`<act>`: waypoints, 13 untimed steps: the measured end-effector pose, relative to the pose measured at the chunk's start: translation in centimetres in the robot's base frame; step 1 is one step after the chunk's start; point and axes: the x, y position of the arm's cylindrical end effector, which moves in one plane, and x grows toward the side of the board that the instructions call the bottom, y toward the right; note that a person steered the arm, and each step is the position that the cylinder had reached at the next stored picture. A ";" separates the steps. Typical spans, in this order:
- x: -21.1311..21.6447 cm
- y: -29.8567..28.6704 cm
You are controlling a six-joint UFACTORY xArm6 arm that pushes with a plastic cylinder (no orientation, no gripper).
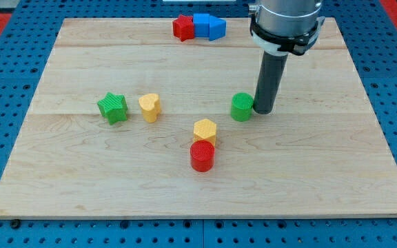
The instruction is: Move green circle towards yellow heart
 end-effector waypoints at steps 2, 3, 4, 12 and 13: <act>-0.1 -2.7; -0.1 -4.5; -0.2 -6.0; -1.2 -7.4; -1.2 -7.6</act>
